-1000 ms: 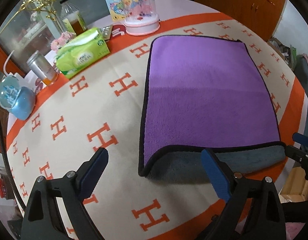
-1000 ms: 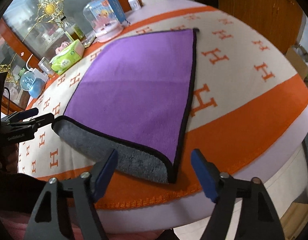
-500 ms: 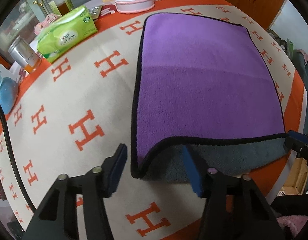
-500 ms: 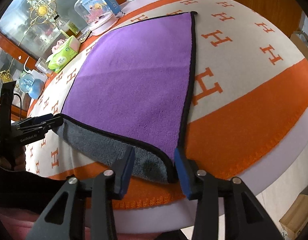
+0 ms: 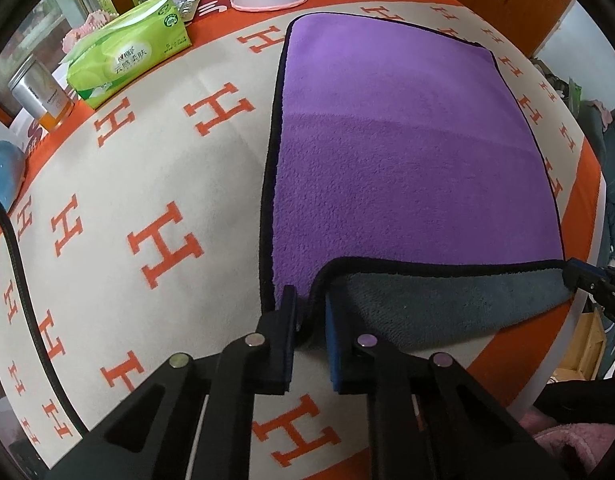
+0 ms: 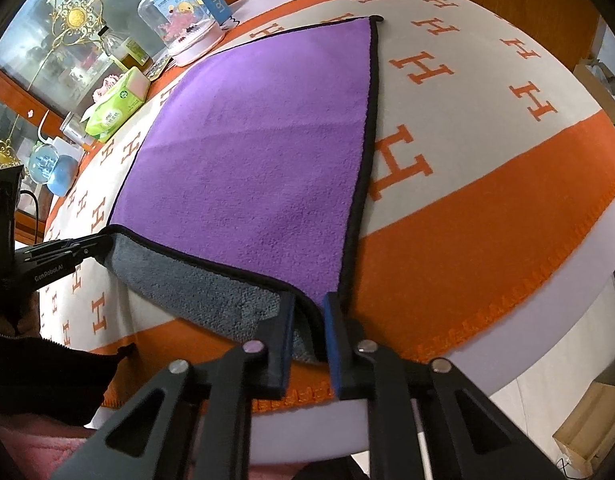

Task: Fold towel

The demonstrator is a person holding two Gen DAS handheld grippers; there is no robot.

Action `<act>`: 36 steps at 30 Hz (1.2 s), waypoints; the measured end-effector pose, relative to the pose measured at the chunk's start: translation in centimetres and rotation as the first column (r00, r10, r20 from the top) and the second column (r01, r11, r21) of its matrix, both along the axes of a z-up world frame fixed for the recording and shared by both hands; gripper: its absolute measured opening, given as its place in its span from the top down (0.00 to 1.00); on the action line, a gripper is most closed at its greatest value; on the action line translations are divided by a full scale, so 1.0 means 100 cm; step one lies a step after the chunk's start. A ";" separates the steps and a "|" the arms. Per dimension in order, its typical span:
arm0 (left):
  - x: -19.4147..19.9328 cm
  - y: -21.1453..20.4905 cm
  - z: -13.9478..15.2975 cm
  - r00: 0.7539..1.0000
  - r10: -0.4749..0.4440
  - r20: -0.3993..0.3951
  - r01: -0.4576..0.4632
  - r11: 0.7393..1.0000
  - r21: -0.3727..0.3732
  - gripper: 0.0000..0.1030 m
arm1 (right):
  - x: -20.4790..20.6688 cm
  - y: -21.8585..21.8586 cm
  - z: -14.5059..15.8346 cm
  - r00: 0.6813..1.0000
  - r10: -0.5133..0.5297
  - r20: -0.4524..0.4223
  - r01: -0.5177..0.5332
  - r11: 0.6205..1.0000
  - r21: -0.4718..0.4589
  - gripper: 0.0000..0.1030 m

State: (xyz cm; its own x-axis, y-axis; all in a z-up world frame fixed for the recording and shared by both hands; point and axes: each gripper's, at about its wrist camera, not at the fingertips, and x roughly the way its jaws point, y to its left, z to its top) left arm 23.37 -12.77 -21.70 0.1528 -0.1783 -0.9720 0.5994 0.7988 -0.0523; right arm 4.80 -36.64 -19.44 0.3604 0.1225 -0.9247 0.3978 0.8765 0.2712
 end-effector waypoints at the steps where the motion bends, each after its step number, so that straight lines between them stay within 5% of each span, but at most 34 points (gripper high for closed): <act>1: 0.000 0.000 0.000 1.000 -0.001 -0.002 0.001 1.000 -0.001 0.92 | 0.000 0.000 0.001 1.000 0.003 0.003 -0.003 1.000 -0.001 0.93; 17: -0.001 -0.001 0.012 1.000 0.000 0.023 0.001 1.000 -0.013 0.95 | 0.003 0.006 0.018 0.998 0.048 0.044 -0.045 0.997 -0.055 0.96; 36: 0.035 -0.018 0.088 0.987 -0.024 0.161 0.037 0.996 -0.078 0.95 | 0.045 -0.018 0.084 0.974 0.085 0.210 -0.050 0.985 -0.164 0.96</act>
State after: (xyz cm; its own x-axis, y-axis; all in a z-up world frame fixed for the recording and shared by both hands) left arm 26.85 -14.55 -12.91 0.2988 -0.2621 -0.9176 0.6290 0.7772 -0.0173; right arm 9.30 -38.45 -11.00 0.5486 0.0135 -0.8360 0.2835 0.9376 0.2012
